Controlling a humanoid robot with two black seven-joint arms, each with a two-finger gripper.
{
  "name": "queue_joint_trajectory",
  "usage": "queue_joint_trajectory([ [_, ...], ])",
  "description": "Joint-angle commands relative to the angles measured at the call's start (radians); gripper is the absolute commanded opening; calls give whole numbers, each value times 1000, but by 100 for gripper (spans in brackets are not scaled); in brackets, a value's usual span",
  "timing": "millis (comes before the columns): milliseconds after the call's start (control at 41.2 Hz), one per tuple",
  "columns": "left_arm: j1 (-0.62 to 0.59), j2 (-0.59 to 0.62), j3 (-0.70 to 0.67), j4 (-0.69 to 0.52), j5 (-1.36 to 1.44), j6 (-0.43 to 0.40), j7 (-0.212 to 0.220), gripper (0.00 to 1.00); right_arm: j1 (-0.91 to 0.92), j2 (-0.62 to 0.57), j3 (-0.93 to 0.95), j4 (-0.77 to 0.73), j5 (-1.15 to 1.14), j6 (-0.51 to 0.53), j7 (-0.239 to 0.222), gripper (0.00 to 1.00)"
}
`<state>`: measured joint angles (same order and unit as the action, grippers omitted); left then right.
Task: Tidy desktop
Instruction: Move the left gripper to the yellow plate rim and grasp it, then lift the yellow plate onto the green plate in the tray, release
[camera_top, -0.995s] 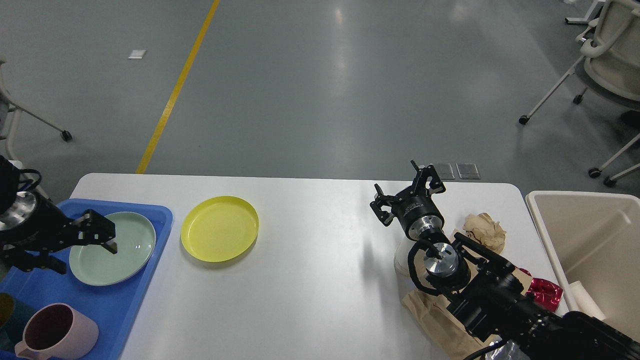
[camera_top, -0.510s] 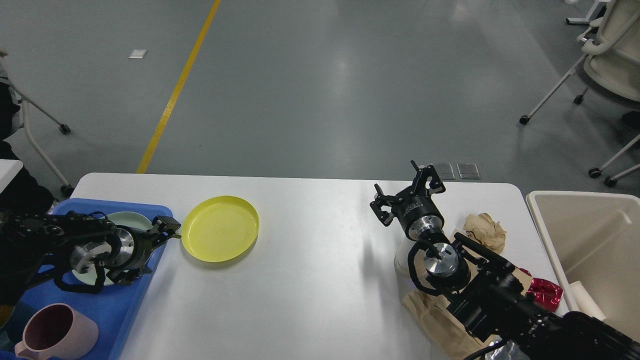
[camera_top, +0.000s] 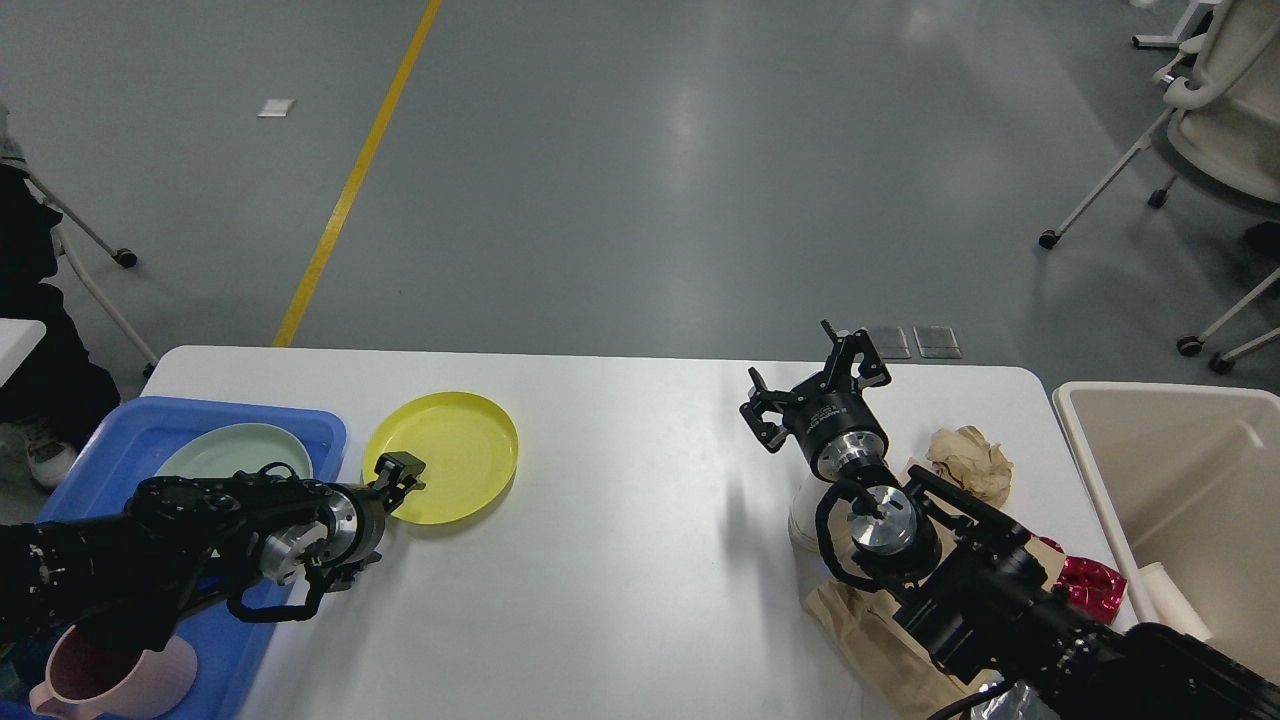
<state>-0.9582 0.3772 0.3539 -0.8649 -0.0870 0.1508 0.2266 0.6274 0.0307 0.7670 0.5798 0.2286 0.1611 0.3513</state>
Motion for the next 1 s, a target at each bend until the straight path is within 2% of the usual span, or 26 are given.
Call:
queue_joint_trajectory([
  [0, 12, -18, -29, 18, 0, 10, -3, 89, 0, 0, 0, 0, 0, 0, 0, 100],
  [97, 12, -18, -42, 23, 0, 12, -4, 80, 0, 0, 0, 0, 0, 0, 0, 100],
  [170, 12, -18, -53, 24, 0, 12, -10, 67, 0, 0, 0, 0, 0, 0, 0, 100],
  [243, 19, -18, -58, 24, 0, 12, -38, 49, 0, 0, 0, 0, 0, 0, 0, 100],
  [267, 24, -17, -58, 24, 3, 10, -56, 38, 0, 0, 0, 0, 0, 0, 0, 100],
  [291, 26, -17, -55, 24, 4, 10, -62, 32, 0, 0, 0, 0, 0, 0, 0, 100],
  [364, 29, -18, -52, 24, 7, 10, -58, 20, 0, 0, 0, 0, 0, 0, 0, 100],
  [461, 36, -20, -49, 23, 9, 10, -55, 0, 0, 0, 0, 0, 0, 0, 0, 100],
  [825, 32, -1, -46, 7, 15, -33, -10, 0, 0, 0, 0, 0, 0, 0, 0, 100],
  [971, -4, 77, -29, -45, 36, -175, 39, 0, 0, 0, 0, 0, 0, 0, 0, 100],
])
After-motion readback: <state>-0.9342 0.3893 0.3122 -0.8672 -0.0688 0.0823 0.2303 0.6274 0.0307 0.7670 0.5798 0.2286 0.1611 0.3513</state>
